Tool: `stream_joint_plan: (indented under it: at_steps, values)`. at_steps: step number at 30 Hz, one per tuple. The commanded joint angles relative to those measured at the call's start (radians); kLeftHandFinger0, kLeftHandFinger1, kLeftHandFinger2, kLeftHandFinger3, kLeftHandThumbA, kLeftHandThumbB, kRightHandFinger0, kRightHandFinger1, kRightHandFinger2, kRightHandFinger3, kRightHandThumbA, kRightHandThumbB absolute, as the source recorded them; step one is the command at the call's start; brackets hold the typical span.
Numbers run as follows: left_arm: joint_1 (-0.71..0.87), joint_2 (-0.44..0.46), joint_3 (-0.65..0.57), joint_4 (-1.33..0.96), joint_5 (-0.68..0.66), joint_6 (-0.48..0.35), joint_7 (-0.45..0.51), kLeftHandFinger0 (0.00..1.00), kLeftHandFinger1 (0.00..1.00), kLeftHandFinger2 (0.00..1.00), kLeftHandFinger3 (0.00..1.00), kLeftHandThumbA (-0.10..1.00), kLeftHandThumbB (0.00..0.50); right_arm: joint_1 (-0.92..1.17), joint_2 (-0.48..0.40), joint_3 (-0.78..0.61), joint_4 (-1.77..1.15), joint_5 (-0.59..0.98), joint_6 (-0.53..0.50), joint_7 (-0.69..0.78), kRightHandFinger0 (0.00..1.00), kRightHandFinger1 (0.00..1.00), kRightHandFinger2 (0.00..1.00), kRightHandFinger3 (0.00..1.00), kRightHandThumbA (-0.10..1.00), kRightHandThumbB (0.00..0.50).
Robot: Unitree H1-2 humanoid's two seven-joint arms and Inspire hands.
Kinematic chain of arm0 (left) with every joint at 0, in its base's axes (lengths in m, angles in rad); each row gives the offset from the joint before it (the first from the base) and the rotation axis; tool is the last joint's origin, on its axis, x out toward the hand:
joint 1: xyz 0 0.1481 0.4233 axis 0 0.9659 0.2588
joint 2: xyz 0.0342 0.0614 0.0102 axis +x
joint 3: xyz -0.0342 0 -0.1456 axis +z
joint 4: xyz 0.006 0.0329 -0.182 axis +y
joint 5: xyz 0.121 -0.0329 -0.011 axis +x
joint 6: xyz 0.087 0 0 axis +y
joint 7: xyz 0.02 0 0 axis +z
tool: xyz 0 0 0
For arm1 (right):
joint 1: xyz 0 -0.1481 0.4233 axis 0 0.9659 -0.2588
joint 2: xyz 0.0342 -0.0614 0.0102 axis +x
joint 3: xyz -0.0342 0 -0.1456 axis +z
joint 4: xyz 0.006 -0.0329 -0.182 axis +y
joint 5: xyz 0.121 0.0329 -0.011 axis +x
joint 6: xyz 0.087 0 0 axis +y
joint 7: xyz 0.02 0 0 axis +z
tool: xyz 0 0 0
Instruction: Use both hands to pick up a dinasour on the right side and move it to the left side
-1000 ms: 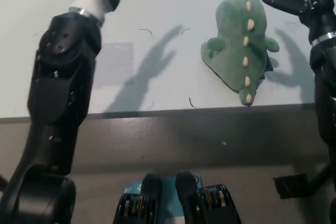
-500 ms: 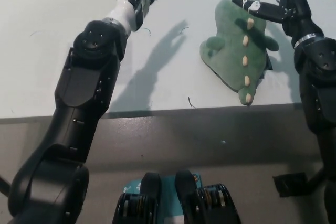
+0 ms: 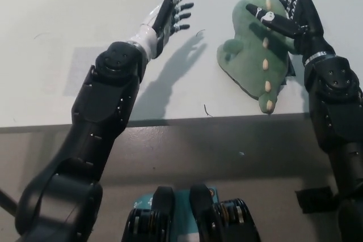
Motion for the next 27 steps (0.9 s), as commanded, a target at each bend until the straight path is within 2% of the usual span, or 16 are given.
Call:
stream_joint_plan:
  at_steps: [1, 4, 5, 7, 8, 12, 13, 15, 19, 20, 21, 24, 25, 27]
  values:
    - [-0.033, -0.005, -0.014, 0.012, 0.040, -0.022, -0.003, 1.00, 1.00, 1.00, 1.00, 1.00, 0.500, -0.028, 0.006, -0.010, 0.025, 0.002, -0.059, -0.036, 1.00, 1.00, 1.00, 1.00, 1.00, 0.228]
    - [-0.026, -0.011, -0.032, 0.029, 0.054, -0.011, -0.013, 1.00, 1.00, 1.00, 1.00, 1.00, 0.500, -0.004, 0.013, -0.008, 0.019, -0.002, -0.052, -0.047, 1.00, 1.00, 1.00, 1.00, 1.00, 0.237]
    - [-0.026, -0.028, -0.045, 0.055, 0.063, -0.004, -0.011, 1.00, 1.00, 1.00, 1.00, 1.00, 0.500, 0.015, 0.018, -0.001, 0.009, -0.013, -0.073, -0.055, 1.00, 1.00, 1.00, 1.00, 1.00, 0.193]
    - [-0.045, -0.035, -0.055, 0.089, 0.072, -0.016, -0.015, 1.00, 1.00, 1.00, 1.00, 1.00, 0.495, 0.009, 0.021, -0.007, 0.026, -0.008, -0.092, -0.063, 1.00, 1.00, 1.00, 1.00, 1.00, 0.182]
    - [-0.049, -0.055, -0.052, 0.098, 0.069, 0.000, -0.002, 1.00, 1.00, 1.00, 1.00, 1.00, 0.479, 0.016, 0.028, -0.012, 0.021, -0.004, -0.097, -0.072, 1.00, 1.00, 1.00, 1.00, 1.00, 0.189]
    - [-0.057, -0.107, -0.024, 0.139, 0.051, -0.006, 0.023, 1.00, 1.00, 1.00, 1.00, 1.00, 0.500, 0.042, 0.045, -0.015, 0.018, -0.001, -0.108, -0.085, 1.00, 1.00, 1.00, 1.00, 1.00, 0.203]
    - [-0.056, -0.120, -0.017, 0.141, 0.048, -0.014, 0.028, 1.00, 1.00, 1.00, 1.00, 1.00, 0.487, 0.053, 0.050, -0.014, 0.014, 0.001, -0.115, -0.084, 1.00, 1.00, 1.00, 1.00, 1.00, 0.204]
    - [-0.058, -0.129, -0.009, 0.150, 0.050, -0.030, 0.032, 1.00, 1.00, 1.00, 1.00, 1.00, 0.482, 0.061, 0.062, -0.021, 0.012, 0.009, -0.122, -0.092, 1.00, 1.00, 1.00, 1.00, 1.00, 0.182]
    - [-0.072, -0.171, 0.025, 0.182, 0.032, -0.061, 0.047, 1.00, 1.00, 1.00, 1.00, 1.00, 0.461, 0.100, 0.105, -0.047, -0.037, 0.051, -0.104, -0.092, 1.00, 1.00, 1.00, 1.00, 1.00, 0.184]
    - [-0.081, -0.189, 0.037, 0.203, 0.027, -0.079, 0.057, 1.00, 1.00, 1.00, 1.00, 1.00, 0.451, 0.114, 0.125, -0.050, -0.063, 0.040, -0.115, -0.115, 1.00, 1.00, 1.00, 1.00, 1.00, 0.186]
    - [-0.087, -0.200, 0.055, 0.217, 0.014, -0.087, 0.056, 1.00, 1.00, 1.00, 1.00, 1.00, 0.463, 0.118, 0.132, -0.050, -0.072, 0.033, -0.111, -0.124, 1.00, 1.00, 1.00, 1.00, 1.00, 0.196]
    - [-0.096, -0.220, 0.086, 0.230, 0.005, -0.098, 0.063, 1.00, 1.00, 1.00, 1.00, 1.00, 0.453, 0.123, 0.143, -0.053, -0.087, 0.026, -0.115, -0.136, 1.00, 1.00, 1.00, 1.00, 1.00, 0.257]
    - [-0.112, -0.233, 0.086, 0.244, 0.016, -0.100, 0.081, 1.00, 1.00, 1.00, 1.00, 1.00, 0.488, 0.124, 0.144, -0.057, -0.097, 0.024, -0.112, -0.143, 1.00, 1.00, 1.00, 1.00, 1.00, 0.270]
    - [-0.127, -0.238, 0.090, 0.254, 0.027, -0.099, 0.093, 1.00, 1.00, 1.00, 1.00, 1.00, 0.489, 0.115, 0.143, -0.061, -0.089, 0.025, -0.114, -0.147, 1.00, 1.00, 1.00, 1.00, 1.00, 0.264]
